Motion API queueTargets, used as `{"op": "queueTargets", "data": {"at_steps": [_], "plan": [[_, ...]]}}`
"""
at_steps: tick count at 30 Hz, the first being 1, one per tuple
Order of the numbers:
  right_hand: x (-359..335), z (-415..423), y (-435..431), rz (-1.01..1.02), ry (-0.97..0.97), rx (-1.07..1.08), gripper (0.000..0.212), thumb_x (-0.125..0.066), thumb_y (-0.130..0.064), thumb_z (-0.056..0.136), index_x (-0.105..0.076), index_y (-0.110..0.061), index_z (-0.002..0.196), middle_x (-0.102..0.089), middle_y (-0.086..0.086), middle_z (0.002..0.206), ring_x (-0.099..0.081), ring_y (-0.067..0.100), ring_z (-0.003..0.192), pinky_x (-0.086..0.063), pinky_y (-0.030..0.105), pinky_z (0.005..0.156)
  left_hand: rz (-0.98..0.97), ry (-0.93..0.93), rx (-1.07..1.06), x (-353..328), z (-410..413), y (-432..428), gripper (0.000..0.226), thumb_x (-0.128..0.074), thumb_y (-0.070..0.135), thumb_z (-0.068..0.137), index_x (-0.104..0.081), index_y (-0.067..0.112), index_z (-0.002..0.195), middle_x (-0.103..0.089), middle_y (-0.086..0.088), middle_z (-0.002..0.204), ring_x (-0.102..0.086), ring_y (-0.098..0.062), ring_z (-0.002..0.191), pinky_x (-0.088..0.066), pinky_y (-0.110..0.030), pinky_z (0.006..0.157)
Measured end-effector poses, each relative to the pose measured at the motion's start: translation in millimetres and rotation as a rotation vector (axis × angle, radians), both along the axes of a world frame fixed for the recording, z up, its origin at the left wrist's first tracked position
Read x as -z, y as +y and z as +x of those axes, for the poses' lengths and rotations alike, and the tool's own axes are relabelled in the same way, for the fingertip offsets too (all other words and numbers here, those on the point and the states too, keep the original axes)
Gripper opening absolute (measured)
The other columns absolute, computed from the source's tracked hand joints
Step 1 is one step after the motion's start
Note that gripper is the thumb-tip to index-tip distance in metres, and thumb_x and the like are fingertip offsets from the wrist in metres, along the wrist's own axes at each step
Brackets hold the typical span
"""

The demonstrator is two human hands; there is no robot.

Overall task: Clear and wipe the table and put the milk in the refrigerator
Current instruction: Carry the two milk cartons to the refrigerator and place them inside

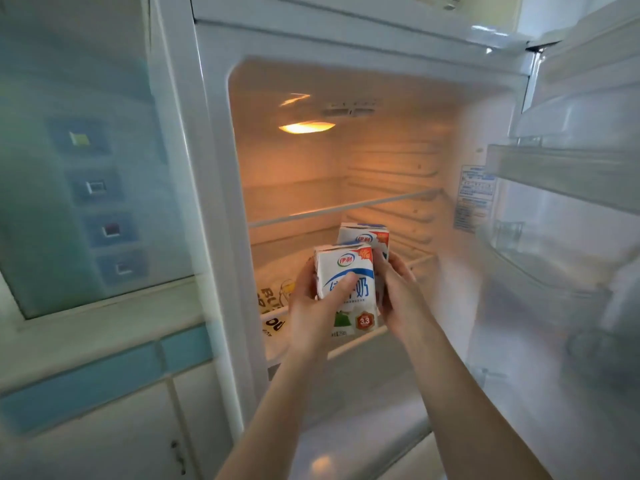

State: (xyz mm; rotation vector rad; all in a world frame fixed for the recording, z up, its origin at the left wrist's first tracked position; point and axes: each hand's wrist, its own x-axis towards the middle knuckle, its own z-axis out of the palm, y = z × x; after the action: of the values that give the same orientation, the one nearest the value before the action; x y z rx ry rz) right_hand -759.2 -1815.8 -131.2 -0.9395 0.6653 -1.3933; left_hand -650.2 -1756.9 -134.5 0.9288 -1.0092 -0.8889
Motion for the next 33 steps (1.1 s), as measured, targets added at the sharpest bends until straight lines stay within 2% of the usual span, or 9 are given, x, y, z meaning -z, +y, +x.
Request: {"op": "queueTargets", "data": {"at_steps": [3,5,8,11,15,22,25,30,33], "plan": [[3,-3,-15,-0.027,-0.011,-0.01,0.05,-0.066,-0.035,0.068,-0.057,-0.012,0.111,-0.072,0.006,0.091,-0.067,0.022,0.078,-0.056,0.03,0.054,0.0,0.006,-0.006,1,1,-15,0.044,-0.074,0.021,0.074,-0.057,0.023,0.114,-0.069,-0.003,0.104,-0.069,-0.024,0.09,-0.058,-0.042,0.074],[7,-5,-24,-0.019,-0.018,-0.021,0.045,-0.065,-0.032,0.075,-0.055,-0.012,0.114,-0.073,0.004,0.089,-0.068,0.019,0.075,-0.053,0.026,0.051,0.018,0.02,-0.016,2,2,-23,0.043,-0.073,0.02,0.074,-0.057,0.025,0.113,-0.068,-0.002,0.106,-0.068,-0.023,0.092,-0.058,-0.044,0.076],[7,-7,-39,-0.021,-0.012,-0.054,0.031,-0.061,-0.027,0.083,-0.057,-0.013,0.11,-0.071,0.005,0.094,-0.069,0.017,0.077,-0.054,0.027,0.055,0.055,0.048,-0.052,1,2,-38,0.038,-0.073,0.02,0.074,-0.057,0.03,0.107,-0.067,0.0,0.106,-0.067,-0.022,0.093,-0.058,-0.043,0.077],[7,-8,-52,-0.039,0.006,-0.085,0.038,-0.061,-0.029,0.08,-0.057,-0.011,0.113,-0.07,0.01,0.103,-0.068,0.022,0.089,-0.056,0.034,0.069,0.058,0.019,-0.138,-1,2,-49,0.038,-0.071,0.024,0.077,-0.053,0.03,0.11,-0.065,0.006,0.105,-0.065,-0.016,0.091,-0.058,-0.03,0.068],[8,-10,-69,-0.039,0.052,-0.104,0.044,-0.058,-0.029,0.085,-0.05,-0.007,0.122,-0.067,0.013,0.11,-0.067,0.026,0.097,-0.056,0.037,0.075,0.048,-0.014,-0.219,-6,1,-64,0.039,-0.068,0.025,0.079,-0.051,0.027,0.114,-0.063,0.009,0.099,-0.063,-0.007,0.085,-0.051,-0.015,0.053],[10,-19,-99,-0.055,0.075,-0.139,0.043,-0.061,-0.03,0.082,-0.054,-0.007,0.118,-0.071,0.013,0.104,-0.069,0.028,0.093,-0.058,0.036,0.071,0.035,0.012,-0.257,-4,0,-84,0.039,-0.067,0.017,0.08,-0.052,0.02,0.116,-0.065,0.004,0.101,-0.065,-0.016,0.093,-0.057,-0.03,0.071],[10,-19,-112,-0.047,0.123,-0.156,0.033,-0.058,-0.029,0.087,-0.058,-0.01,0.114,-0.073,0.008,0.098,-0.071,0.023,0.087,-0.058,0.033,0.067,0.05,0.021,-0.259,-2,6,-92,0.044,-0.066,0.017,0.081,-0.049,0.016,0.121,-0.065,0.0,0.107,-0.065,-0.017,0.094,-0.057,-0.026,0.067],[10,-11,-134,-0.016,0.199,-0.185,0.038,-0.063,-0.035,0.083,-0.057,-0.014,0.114,-0.071,0.01,0.104,-0.069,0.028,0.093,-0.055,0.047,0.085,0.048,-0.02,-0.331,4,14,-109,0.044,-0.065,0.021,0.083,-0.049,0.015,0.123,-0.066,-0.002,0.111,-0.066,-0.02,0.097,-0.056,-0.016,0.06],[10,-6,-141,-0.043,0.226,-0.239,0.03,-0.058,-0.032,0.087,-0.058,-0.014,0.111,-0.07,0.011,0.105,-0.069,0.024,0.089,-0.059,0.036,0.073,0.089,-0.041,-0.358,8,17,-119,0.043,-0.066,0.026,0.081,-0.05,0.02,0.12,-0.066,-0.002,0.112,-0.065,-0.02,0.099,-0.057,-0.032,0.073]]}}
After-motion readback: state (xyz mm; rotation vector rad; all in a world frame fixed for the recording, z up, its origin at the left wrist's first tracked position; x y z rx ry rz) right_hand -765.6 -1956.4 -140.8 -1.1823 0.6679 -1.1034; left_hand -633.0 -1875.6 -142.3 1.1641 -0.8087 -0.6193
